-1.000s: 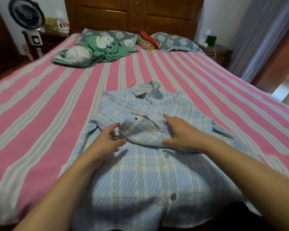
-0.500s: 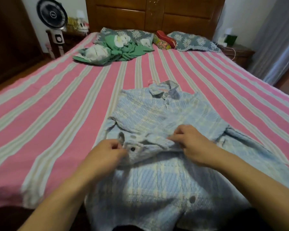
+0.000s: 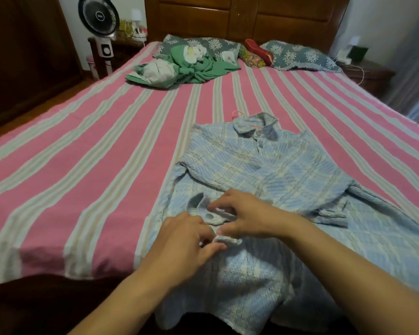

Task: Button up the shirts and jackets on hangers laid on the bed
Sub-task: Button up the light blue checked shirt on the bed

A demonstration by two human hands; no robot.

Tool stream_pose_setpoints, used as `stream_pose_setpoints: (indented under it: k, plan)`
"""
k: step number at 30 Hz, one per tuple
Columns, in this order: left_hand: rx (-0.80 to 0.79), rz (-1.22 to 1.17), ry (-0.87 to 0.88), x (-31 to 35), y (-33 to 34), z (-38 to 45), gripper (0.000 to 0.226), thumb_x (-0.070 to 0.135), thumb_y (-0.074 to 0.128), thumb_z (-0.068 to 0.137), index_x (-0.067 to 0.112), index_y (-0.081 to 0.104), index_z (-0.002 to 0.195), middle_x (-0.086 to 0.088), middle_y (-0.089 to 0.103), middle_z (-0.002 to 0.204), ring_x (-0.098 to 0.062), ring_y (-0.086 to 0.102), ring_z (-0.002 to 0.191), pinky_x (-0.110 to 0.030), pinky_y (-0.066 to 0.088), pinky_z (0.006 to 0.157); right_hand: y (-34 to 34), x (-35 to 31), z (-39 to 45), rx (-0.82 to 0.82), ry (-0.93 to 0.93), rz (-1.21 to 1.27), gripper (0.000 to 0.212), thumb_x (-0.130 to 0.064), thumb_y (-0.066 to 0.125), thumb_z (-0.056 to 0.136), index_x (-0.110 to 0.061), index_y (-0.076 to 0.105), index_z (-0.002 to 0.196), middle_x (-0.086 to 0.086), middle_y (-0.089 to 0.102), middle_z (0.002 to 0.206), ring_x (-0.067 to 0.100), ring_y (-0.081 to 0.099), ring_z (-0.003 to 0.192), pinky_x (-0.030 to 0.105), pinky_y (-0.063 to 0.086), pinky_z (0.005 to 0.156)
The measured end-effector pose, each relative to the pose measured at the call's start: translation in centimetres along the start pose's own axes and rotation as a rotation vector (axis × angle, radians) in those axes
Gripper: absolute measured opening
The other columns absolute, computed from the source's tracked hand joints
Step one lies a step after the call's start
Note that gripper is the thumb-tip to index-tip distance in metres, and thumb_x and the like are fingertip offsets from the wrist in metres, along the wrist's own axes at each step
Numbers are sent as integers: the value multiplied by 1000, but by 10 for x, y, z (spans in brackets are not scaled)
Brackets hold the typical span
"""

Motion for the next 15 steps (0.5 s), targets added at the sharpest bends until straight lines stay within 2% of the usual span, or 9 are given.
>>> stream_pose_setpoints:
  k: [3,5,6,8,10,12,15]
  plan:
    - [-86,-44,-78,0,0,2,59,77,36,77,24,56,60,8,55,65,-15,53,76,-36,45,73,0,1,-1,90,-50,-49,37,-45,69,91,-33,69,125,-15,52,104,-2,49,84,22,39,77]
    - [-80,-85,-139,2,-2,1,61,73,42,82,16,58,65,1,59,65,-16,55,72,-36,45,68,3,0,-3,129,-87,-110,28,-43,62,97,-30,72,119,-12,57,104,1,51,83,24,42,74]
    - [-53,-114,-186,2,-4,0,55,66,50,88,16,60,69,1,60,65,-15,56,69,-36,45,66,2,-1,-2,191,-83,-113,24,-40,59,99,-27,74,113,-10,60,100,3,53,82,27,44,72]
    - [18,-187,-318,3,-8,0,39,48,62,95,17,61,71,1,61,64,-14,57,65,-36,45,65,-8,1,-1,417,44,50,21,-28,56,101,-18,72,91,-4,62,84,6,53,71,30,41,65]
    - [74,-311,-447,5,-13,3,34,40,65,95,14,64,72,-1,62,62,-11,55,58,-31,44,60,-22,4,-8,677,211,334,23,-19,56,100,-14,65,79,-2,59,72,2,48,60,20,37,58]
    - [79,-499,-554,6,-18,8,36,35,66,95,6,66,72,2,58,54,-8,48,47,-22,38,50,-27,-6,-18,799,189,482,16,-18,61,98,-15,67,84,-4,62,74,0,52,63,13,39,57]
    - [70,-933,-724,3,-21,14,27,21,66,96,1,65,77,0,53,57,-15,43,43,-23,33,45,-12,-28,-26,750,28,340,9,-15,65,93,-22,70,90,-11,64,83,2,60,79,11,42,69]
Point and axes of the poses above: each hand's wrist, its own z-axis towards the middle knuckle, its own y-axis out of the palm, x = y × z, the point moved 3 cm from there along z, towards the middle knuckle
